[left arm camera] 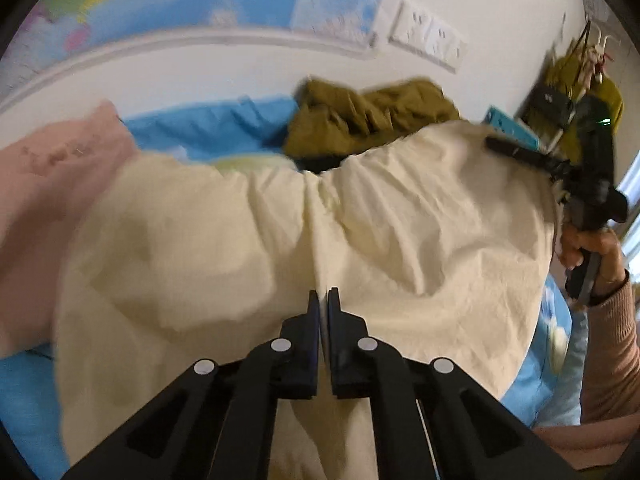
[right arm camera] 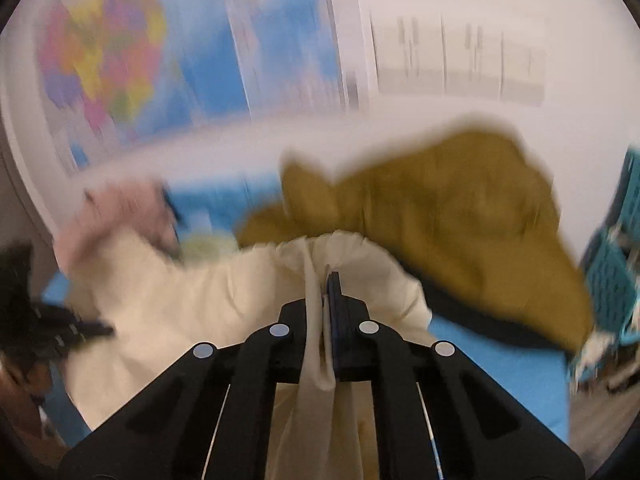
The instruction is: Fold large clothes
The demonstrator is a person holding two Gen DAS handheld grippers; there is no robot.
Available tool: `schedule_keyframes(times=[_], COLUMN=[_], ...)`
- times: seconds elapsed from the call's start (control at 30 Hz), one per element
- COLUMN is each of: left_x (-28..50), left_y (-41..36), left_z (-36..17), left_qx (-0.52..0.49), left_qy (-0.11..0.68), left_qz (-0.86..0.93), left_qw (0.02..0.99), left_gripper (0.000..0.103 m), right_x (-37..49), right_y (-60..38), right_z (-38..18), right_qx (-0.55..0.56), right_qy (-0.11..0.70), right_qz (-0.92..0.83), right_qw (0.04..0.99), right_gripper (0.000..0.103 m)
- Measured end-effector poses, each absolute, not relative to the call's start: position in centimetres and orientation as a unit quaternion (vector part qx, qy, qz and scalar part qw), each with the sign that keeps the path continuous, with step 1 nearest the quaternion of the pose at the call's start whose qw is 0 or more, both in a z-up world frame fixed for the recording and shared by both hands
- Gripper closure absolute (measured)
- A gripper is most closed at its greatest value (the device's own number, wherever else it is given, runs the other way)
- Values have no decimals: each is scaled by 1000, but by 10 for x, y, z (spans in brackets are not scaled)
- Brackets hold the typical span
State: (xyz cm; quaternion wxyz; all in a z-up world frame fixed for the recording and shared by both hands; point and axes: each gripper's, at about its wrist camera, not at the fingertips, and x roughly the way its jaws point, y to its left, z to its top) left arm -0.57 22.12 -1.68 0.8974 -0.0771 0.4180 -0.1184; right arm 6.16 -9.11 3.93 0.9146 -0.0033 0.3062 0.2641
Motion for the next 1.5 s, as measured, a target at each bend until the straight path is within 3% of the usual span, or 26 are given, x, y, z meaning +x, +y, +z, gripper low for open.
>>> schedule_keyframes(times=[0.1, 0.23, 0.33, 0.43, 0.5, 0.57, 0.77, 0.87, 1.07, 1.27, 1.5], left_x=[-13, -7, -7, -15, -22, -33, -35, -27, -29, -49, -58], left_y=[230, 235, 240, 248, 252, 259, 274, 282, 298, 266, 246], left_z=[-4, -20, -37, -28, -18, -5, -6, -24, -36, -13, -16], left_qx=[-85, -84, -78, -78, -71, -76, -36, -40, -74, -29, -31], left_qy=[390, 417, 431, 421, 405, 383, 388, 410, 422, 385, 387], left_qz=[-94, -70, -51, -36, -21, -19, 37, 56, 81, 74, 55], left_qw=[912, 902, 897, 903, 911, 920, 920, 909, 900, 919, 920], left_gripper=[100, 89, 80, 76, 75, 65, 60, 67, 79, 59, 54], right_x=[68, 105, 109, 95, 77, 54, 27, 46, 69, 25, -12], right_y=[-68, -40, -41, -59, -72, -83, -49, -30, -27, -56, -58], right_z=[48, -15, -44, -26, -7, 11, -4, -33, -48, -8, 0], right_qx=[-41, -95, -113, -87, -69, -49, -97, -128, -93, -49, -44], right_qy=[278, 386, 421, 401, 370, 341, 345, 375, 403, 362, 354], right_qz=[256, 242, 226, 218, 224, 247, 298, 270, 277, 302, 342], right_qw=[925, 885, 871, 885, 899, 906, 885, 878, 867, 881, 870], right_gripper=[98, 97, 84, 56, 51, 48, 53, 61, 62, 52, 46])
